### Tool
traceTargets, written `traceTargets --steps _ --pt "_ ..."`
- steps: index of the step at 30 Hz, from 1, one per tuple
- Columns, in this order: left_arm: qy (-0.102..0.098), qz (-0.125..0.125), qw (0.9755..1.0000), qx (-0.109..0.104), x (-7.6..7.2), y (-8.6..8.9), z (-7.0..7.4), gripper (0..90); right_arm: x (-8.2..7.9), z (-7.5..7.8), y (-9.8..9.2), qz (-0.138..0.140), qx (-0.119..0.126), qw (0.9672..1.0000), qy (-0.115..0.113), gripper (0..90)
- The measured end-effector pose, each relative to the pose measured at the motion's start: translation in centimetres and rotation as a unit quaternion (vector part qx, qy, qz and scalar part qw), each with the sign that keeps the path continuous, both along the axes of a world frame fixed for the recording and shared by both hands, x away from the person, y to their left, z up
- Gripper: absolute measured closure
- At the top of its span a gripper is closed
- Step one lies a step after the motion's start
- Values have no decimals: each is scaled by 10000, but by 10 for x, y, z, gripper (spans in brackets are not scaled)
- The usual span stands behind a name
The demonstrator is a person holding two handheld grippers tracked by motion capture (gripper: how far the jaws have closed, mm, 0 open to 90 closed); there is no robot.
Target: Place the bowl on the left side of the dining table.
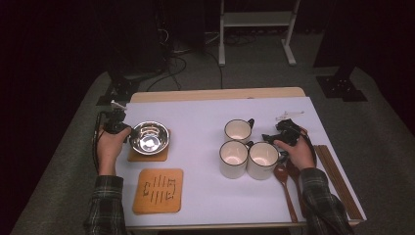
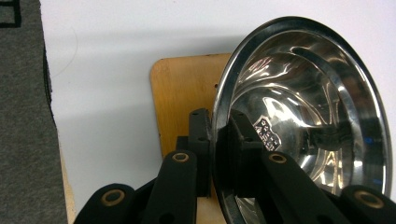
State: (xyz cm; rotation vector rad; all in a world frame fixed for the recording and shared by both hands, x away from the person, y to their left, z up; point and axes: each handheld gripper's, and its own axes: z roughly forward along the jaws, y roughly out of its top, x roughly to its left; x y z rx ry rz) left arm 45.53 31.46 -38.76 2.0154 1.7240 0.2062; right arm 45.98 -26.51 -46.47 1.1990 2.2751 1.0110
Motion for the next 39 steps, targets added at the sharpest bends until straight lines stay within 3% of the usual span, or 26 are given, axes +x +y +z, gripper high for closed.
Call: traceTargets --steps 30,39 --pt "115 85 9998 122 2 7 -10 768 0 0 0 1 -1 10000 -2 195" --pt "94 122 9999 74 1 10 -9 760 0 0 0 1 -2 10000 -2 194"
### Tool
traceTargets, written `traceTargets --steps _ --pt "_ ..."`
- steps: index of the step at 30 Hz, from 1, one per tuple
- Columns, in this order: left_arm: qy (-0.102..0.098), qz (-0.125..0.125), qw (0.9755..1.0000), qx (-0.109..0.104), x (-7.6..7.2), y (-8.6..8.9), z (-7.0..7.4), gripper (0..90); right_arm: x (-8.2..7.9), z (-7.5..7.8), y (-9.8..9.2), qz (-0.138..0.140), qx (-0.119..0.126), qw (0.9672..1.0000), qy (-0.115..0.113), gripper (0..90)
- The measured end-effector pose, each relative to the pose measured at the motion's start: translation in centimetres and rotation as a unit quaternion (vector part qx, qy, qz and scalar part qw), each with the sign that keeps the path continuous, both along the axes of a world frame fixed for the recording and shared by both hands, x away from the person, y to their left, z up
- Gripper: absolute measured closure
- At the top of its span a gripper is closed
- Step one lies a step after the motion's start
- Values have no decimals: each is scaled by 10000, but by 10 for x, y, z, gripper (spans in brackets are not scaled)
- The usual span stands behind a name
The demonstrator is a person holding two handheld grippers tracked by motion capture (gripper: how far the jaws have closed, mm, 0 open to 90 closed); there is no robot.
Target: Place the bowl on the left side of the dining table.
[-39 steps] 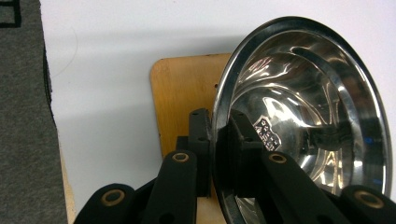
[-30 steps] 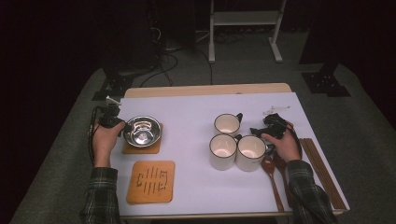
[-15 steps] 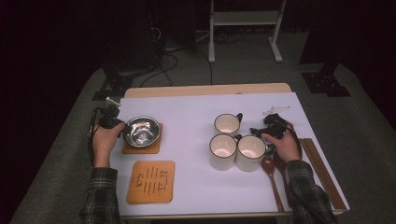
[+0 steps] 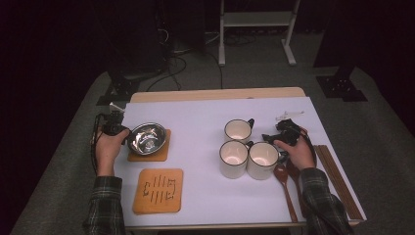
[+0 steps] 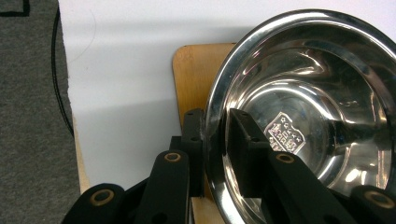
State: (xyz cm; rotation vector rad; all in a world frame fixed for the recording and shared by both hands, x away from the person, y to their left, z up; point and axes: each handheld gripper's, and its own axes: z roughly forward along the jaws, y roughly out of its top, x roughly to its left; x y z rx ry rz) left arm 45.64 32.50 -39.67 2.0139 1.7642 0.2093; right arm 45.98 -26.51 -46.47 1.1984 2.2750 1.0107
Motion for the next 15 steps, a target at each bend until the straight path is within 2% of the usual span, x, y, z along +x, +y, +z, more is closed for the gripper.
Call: traceTargets --steps 15 --pt "-228 68 9997 -44 -7 6 13 683 0 0 0 -1 2 10000 2 195"
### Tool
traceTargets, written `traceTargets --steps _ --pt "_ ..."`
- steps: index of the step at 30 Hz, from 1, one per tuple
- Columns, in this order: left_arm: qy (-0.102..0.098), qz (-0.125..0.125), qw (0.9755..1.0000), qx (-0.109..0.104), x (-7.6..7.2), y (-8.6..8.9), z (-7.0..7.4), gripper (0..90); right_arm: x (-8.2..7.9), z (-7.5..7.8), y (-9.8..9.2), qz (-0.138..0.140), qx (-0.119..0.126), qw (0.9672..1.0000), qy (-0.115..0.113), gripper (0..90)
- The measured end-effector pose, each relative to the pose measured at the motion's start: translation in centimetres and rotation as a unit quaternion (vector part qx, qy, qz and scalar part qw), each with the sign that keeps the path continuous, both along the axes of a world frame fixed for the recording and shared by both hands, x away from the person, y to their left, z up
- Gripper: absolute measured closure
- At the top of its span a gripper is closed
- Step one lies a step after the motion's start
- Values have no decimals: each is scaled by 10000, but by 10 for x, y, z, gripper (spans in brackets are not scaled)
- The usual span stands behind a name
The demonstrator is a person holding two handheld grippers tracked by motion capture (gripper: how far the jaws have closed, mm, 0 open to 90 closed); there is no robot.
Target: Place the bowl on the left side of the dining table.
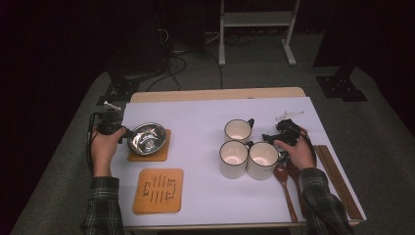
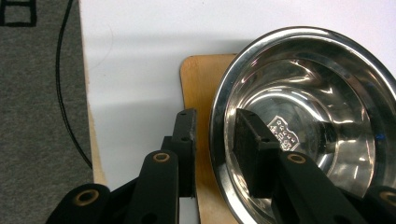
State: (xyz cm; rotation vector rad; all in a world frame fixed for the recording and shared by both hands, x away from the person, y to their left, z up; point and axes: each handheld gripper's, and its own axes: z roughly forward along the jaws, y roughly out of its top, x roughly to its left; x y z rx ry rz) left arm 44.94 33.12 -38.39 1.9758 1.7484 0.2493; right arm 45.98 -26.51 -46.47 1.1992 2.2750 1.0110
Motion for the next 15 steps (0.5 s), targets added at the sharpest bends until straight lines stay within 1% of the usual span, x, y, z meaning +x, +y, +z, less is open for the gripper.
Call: traceTargets --steps 5,8,14,15 --pt "-46 -24 10000 36 -1 -2 3 641 0 0 0 -1 3 10000 1 194" --pt "-110 -67 9999 73 -3 -4 7 606 0 0 0 -1 2 10000 2 194" --pt "-188 -109 9997 116 -5 -8 13 567 0 0 0 0 2 10000 1 194" --pt "-227 -157 9995 128 -6 -10 15 558 0 0 0 0 1 10000 0 194"
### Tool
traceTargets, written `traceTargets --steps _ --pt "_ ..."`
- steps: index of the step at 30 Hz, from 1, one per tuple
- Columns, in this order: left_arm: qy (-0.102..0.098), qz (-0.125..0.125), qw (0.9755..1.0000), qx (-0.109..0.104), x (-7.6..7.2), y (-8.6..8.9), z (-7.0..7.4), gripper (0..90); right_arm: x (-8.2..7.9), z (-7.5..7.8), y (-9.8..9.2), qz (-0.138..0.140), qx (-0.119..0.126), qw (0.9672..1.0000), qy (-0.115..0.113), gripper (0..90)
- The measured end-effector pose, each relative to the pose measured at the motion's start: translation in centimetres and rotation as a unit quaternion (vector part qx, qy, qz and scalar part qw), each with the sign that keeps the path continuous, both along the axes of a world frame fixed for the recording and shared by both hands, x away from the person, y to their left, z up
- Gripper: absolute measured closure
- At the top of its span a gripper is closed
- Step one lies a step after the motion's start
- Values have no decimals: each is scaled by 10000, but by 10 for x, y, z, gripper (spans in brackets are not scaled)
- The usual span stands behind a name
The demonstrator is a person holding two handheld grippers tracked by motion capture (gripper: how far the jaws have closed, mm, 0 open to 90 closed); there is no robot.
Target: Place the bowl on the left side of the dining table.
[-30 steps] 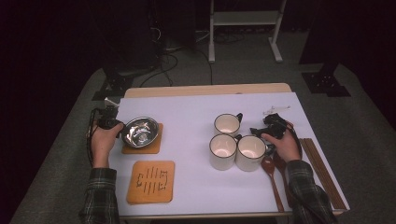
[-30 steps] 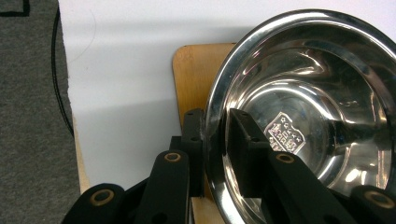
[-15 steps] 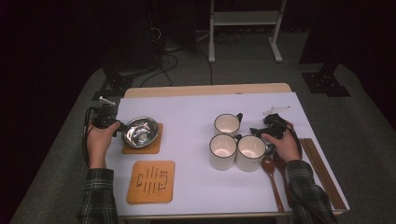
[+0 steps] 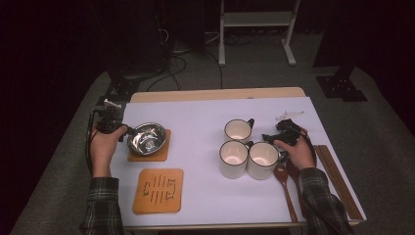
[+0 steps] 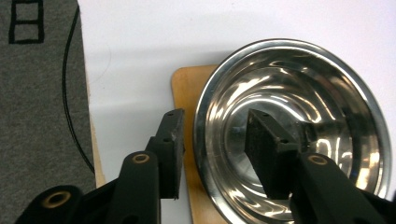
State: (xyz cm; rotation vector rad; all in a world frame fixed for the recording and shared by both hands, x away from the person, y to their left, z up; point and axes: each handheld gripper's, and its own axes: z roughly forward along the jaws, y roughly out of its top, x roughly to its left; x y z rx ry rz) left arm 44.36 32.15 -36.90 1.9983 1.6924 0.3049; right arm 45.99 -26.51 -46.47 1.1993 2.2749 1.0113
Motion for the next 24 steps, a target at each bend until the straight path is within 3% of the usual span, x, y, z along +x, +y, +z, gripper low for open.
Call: traceTargets --steps 24 --pt "-239 -552 9980 -178 -5 -29 14 397 0 0 0 0 3 10000 3 195"
